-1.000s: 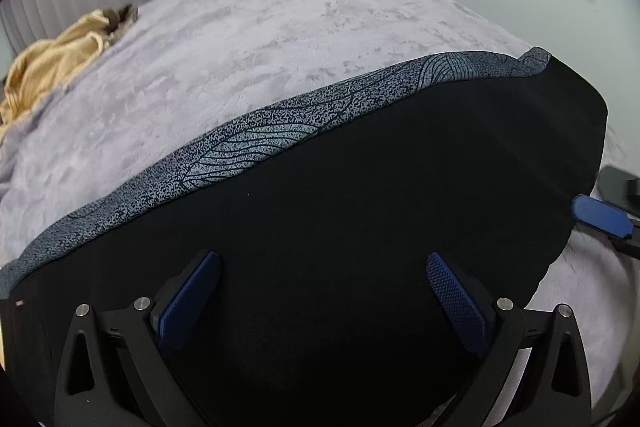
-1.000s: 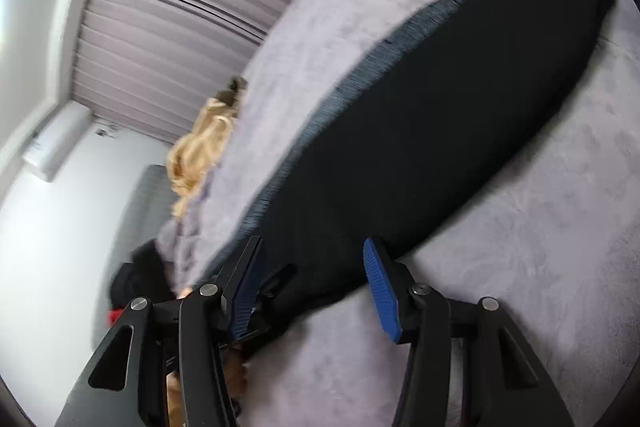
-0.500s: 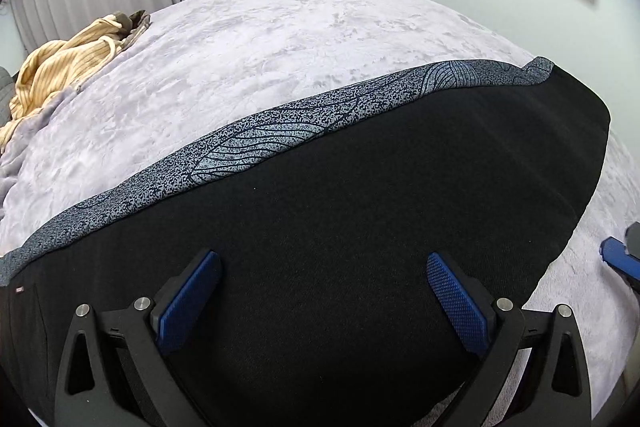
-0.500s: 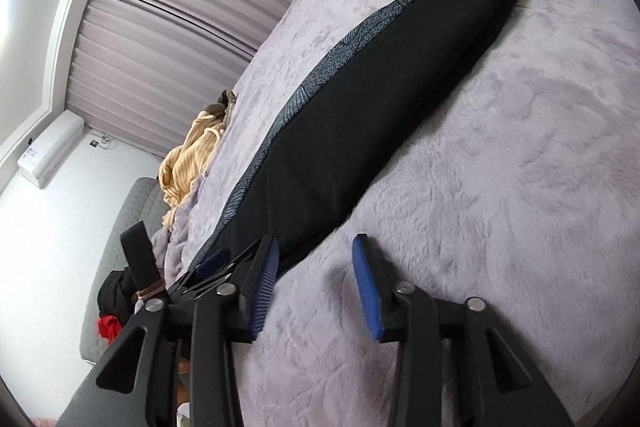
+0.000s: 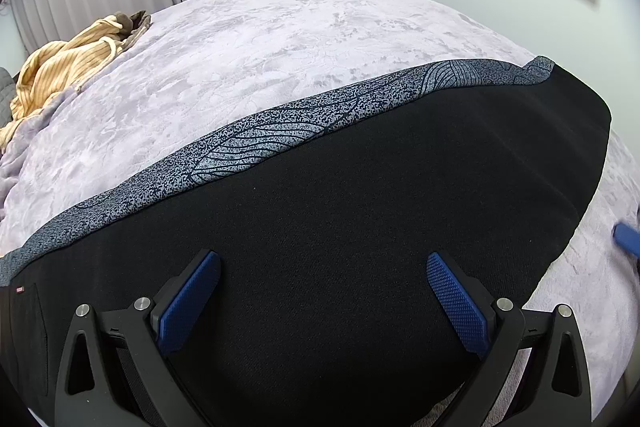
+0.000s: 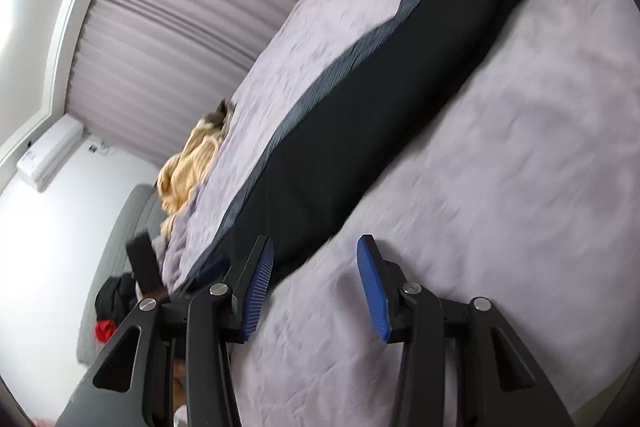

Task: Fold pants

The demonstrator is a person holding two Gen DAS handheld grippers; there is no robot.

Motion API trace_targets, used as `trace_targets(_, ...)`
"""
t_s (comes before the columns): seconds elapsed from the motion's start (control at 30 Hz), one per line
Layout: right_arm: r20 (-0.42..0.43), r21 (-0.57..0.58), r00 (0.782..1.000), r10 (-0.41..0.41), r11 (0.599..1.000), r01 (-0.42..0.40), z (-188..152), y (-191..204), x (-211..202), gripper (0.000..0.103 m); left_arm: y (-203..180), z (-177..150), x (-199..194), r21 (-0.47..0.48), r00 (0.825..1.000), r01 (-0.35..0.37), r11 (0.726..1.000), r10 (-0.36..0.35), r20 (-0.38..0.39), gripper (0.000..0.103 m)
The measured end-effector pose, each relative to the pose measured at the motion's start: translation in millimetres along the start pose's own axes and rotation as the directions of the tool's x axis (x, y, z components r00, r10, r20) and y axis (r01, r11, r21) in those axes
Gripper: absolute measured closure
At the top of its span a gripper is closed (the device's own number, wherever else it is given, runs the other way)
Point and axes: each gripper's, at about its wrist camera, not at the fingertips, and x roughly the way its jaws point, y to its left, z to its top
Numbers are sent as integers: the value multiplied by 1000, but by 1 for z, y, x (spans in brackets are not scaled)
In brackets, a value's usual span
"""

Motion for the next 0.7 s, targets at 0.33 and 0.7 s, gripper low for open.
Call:
trace_targets(0.33,102,156,976,-194,972,177,74,-57,-13,51,1,0,-2,0,1000,-4,1000,4,8,0)
trace_targets(0.7,166,213,986,-24,977,-12,103,-96,22,84,-23,50,-23,-147,965,253,956,-260,-32,0)
